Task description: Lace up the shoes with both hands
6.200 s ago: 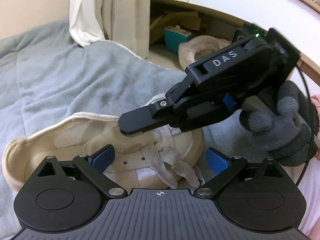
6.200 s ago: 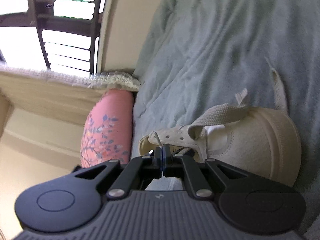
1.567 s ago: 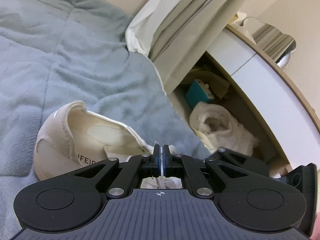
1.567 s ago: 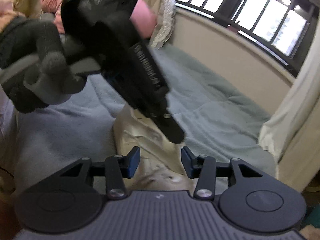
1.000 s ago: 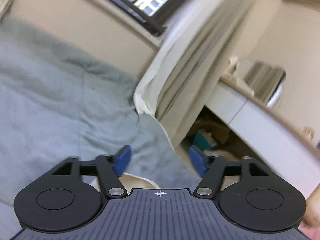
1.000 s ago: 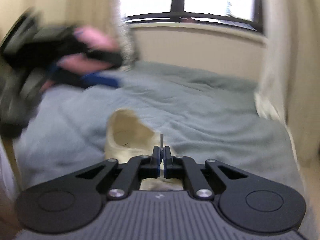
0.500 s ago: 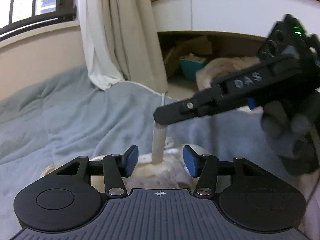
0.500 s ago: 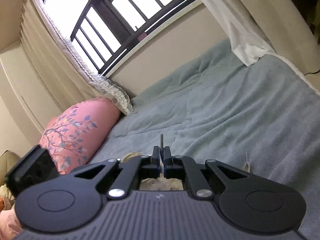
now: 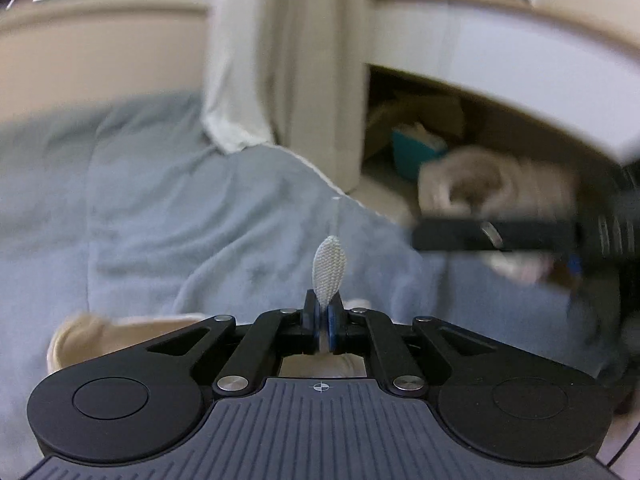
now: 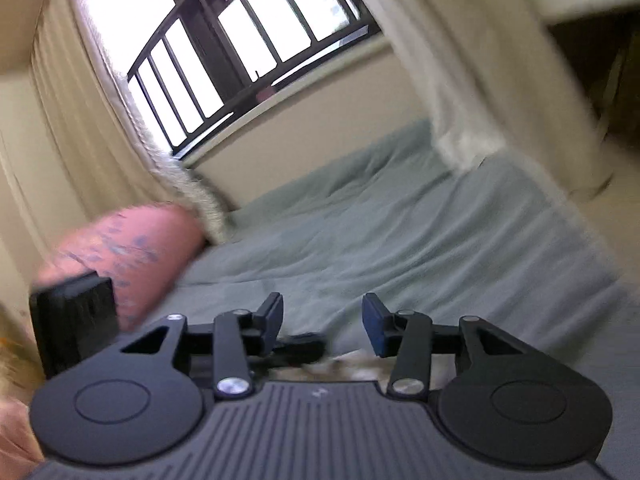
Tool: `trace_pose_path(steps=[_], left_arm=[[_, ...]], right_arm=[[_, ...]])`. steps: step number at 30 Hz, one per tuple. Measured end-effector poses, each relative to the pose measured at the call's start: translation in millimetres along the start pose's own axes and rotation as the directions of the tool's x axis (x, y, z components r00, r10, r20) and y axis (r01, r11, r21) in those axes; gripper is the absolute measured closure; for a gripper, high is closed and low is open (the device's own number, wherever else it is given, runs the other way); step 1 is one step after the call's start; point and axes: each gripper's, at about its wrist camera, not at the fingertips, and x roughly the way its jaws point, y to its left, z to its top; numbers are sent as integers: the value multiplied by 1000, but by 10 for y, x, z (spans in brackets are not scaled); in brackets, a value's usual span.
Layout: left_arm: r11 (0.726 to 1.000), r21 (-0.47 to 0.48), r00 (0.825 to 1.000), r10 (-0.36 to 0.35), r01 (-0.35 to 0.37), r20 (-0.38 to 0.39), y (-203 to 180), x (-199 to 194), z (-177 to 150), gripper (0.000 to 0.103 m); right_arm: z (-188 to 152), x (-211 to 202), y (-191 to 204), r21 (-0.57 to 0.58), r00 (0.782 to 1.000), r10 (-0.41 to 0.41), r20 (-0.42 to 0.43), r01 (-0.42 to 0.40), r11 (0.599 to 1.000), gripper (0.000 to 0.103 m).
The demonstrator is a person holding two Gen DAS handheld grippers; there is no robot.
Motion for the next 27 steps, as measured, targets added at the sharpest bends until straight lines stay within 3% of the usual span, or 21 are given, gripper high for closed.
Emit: trace_pose_path(steps=[3, 6, 8, 9, 12, 14, 18, 20, 21, 25, 27], left_arm=[[978, -201, 998, -57, 55, -7, 281, 18, 17, 98], [928, -354, 992, -123, 114, -1, 482, 58, -7, 98], [905, -402, 990, -144, 135, 9, 542, 59, -20, 98], [902, -408, 989, -147, 139, 13, 551, 51, -18, 98], [902, -403, 987, -158, 153, 22, 534, 62, 15, 98], [898, -407, 985, -171, 168, 29, 531, 50, 20, 98], [905, -393, 985, -170, 167, 27, 505, 46, 33, 98], [904, -392, 985, -172, 169, 29, 503, 49, 29, 98], [906, -390, 985, -168, 167, 30, 503, 48, 30, 98], [927, -346, 990, -126, 143, 70, 490, -80, 69, 90], [942, -314, 991, -85, 115, 108, 480, -198, 95, 85]], right_arm=[[-145, 65, 294, -234, 997, -64, -51, 51, 971, 56], [-312, 173, 618, -460, 994, -92, -66, 52, 886, 57], [-387, 264, 751, -539, 991, -123, -57, 73, 839, 58], [-406, 318, 773, -546, 988, -139, -59, 85, 833, 61], [-418, 447, 748, -506, 986, -146, -82, 85, 858, 70], [-426, 495, 743, -488, 987, -135, -85, 77, 870, 70], [-472, 641, 812, -525, 987, -147, -70, 90, 847, 71], [-462, 654, 801, -502, 988, -138, -70, 85, 860, 99], [-452, 656, 787, -484, 989, -131, -72, 81, 871, 99], [-313, 661, 470, -186, 991, -43, -128, 19, 982, 100], [-281, 668, 216, 37, 990, 32, -141, -27, 999, 102]])
